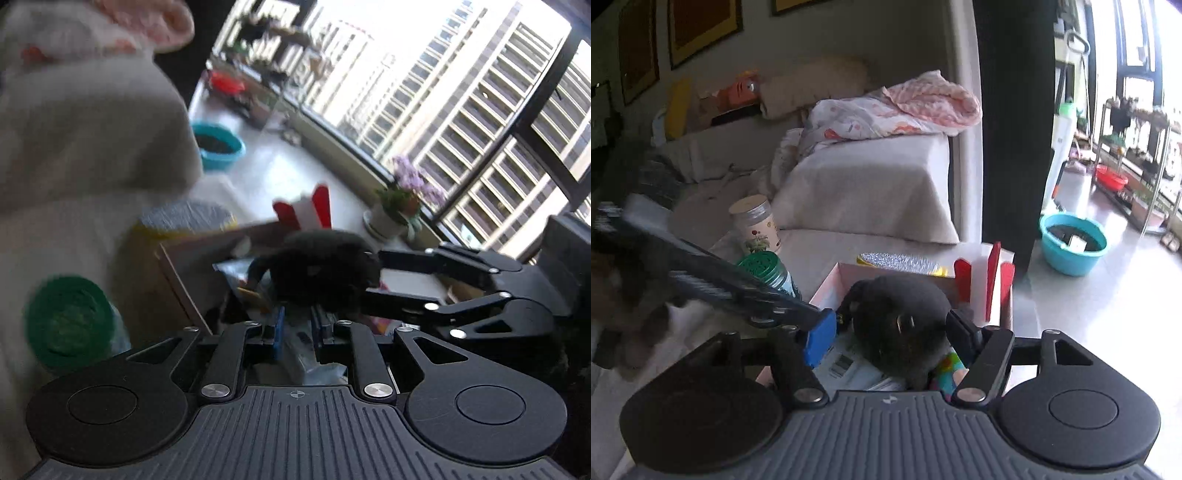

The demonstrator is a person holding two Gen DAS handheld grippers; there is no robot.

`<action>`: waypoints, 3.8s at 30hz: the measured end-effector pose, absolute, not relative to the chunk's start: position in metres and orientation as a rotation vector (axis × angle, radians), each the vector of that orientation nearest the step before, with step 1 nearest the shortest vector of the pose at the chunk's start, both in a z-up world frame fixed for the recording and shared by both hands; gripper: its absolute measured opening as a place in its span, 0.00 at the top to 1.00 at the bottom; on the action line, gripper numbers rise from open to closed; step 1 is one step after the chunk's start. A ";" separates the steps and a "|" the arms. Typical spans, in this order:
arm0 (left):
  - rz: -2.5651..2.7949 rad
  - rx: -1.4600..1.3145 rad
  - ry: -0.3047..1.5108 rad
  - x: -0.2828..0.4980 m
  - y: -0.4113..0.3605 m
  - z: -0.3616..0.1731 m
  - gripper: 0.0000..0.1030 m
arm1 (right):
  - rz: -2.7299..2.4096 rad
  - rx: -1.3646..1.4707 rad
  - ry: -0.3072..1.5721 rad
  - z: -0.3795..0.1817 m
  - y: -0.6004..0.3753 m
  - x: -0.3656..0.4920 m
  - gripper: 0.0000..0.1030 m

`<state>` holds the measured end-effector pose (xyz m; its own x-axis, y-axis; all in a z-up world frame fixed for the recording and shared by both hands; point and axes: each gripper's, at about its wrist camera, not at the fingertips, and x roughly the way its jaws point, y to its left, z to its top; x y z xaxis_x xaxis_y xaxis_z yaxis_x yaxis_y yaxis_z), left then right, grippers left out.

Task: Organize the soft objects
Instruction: 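Carry the brush and plush toy to the pink box and release both inside, then grasp the second yellow-rimmed glitter brush on the table with the right tool, then carry the brush by its yellow handle into the pink box and open the right tool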

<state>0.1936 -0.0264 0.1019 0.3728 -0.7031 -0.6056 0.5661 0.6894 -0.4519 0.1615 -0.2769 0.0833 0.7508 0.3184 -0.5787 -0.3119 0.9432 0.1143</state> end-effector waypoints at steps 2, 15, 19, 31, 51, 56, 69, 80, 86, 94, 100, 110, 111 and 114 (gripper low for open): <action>-0.773 -0.227 0.837 0.189 -0.015 0.105 0.83 | 0.342 0.023 0.628 0.084 -0.278 0.163 0.35; -0.682 -0.162 0.703 0.136 0.039 0.075 0.82 | 0.267 0.032 0.872 0.124 -0.215 0.287 0.23; -0.729 -0.270 0.688 0.129 0.074 0.069 0.83 | 0.193 0.083 1.030 0.103 -0.202 0.349 0.23; -0.700 -0.430 0.611 0.131 0.150 0.048 0.83 | -0.021 0.130 1.314 0.031 -0.194 0.457 0.23; -0.717 -0.543 0.607 0.142 0.162 0.026 0.83 | 0.032 -0.094 1.428 -0.013 -0.149 0.458 0.00; -0.709 -0.534 0.596 0.138 0.161 0.033 0.83 | 0.060 -0.162 1.347 -0.002 -0.137 0.441 0.23; -0.715 -0.530 0.596 0.112 0.153 0.052 0.83 | 0.141 -0.119 1.191 0.076 -0.131 0.395 0.89; -0.749 -0.581 0.648 0.132 0.152 0.016 0.83 | 0.145 -0.290 1.423 0.040 -0.147 0.447 0.24; -0.776 -0.593 0.621 0.133 0.158 0.015 0.83 | 0.283 -0.458 1.416 0.020 -0.125 0.462 0.15; -0.772 -0.618 0.664 0.140 0.158 0.002 0.83 | 0.300 -0.298 1.483 0.011 -0.145 0.484 0.00; -0.737 -0.613 0.680 0.140 0.158 0.001 0.83 | 0.330 -0.180 1.442 0.018 -0.141 0.473 0.19; -0.686 -0.562 0.666 0.121 0.146 0.023 0.83 | 0.304 -0.274 1.161 0.109 -0.097 0.402 0.86; -0.688 -0.557 0.668 0.117 0.141 0.026 0.83 | 0.310 -0.264 1.131 0.124 -0.096 0.396 0.86; -0.693 -0.527 0.671 0.105 0.126 0.037 0.83 | 0.361 -0.220 1.019 0.179 -0.096 0.360 0.86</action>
<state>0.1045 0.1259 0.0369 0.5794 -0.7215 -0.3792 0.4021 0.6577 -0.6370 0.3600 -0.0962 0.1788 0.4729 0.1910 -0.8602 -0.3933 0.9194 -0.0120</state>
